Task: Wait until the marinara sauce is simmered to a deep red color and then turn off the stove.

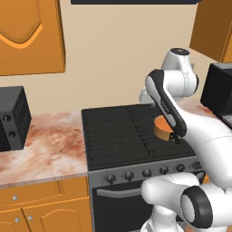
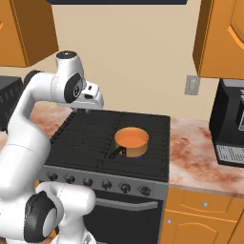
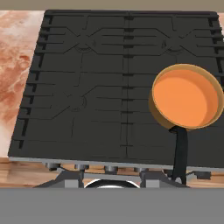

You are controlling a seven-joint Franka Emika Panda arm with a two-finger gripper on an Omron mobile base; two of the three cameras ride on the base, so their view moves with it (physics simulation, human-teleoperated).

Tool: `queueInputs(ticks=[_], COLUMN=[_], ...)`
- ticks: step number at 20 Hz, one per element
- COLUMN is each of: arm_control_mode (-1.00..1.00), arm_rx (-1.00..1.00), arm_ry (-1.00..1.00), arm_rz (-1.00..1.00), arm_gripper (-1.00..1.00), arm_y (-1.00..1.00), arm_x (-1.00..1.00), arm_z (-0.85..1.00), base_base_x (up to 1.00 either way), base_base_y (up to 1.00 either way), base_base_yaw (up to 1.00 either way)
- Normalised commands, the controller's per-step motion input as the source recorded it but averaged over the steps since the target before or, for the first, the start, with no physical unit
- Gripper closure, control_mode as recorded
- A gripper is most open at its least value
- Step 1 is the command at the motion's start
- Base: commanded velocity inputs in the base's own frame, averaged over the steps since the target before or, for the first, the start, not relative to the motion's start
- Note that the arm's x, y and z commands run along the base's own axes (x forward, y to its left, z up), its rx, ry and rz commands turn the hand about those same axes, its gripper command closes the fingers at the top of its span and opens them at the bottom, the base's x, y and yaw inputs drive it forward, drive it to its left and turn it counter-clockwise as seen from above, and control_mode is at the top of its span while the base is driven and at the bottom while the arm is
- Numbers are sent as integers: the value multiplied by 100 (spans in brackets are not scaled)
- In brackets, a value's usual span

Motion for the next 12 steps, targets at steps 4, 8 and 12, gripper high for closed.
queueInputs(ticks=[4,8,12], arm_control_mode=[-100,-100,-100], arm_rx=[0,0,0], arm_ry=[0,0,-1], arm_rz=[0,0,0], arm_gripper=[-100,-100,-100], arm_y=[-6,-39,-51], arm_x=[-2,-10,-14], arm_z=[0,0,-7], base_base_x=[0,0,0], base_base_y=[0,0,0], base_base_yaw=[0,0,0])
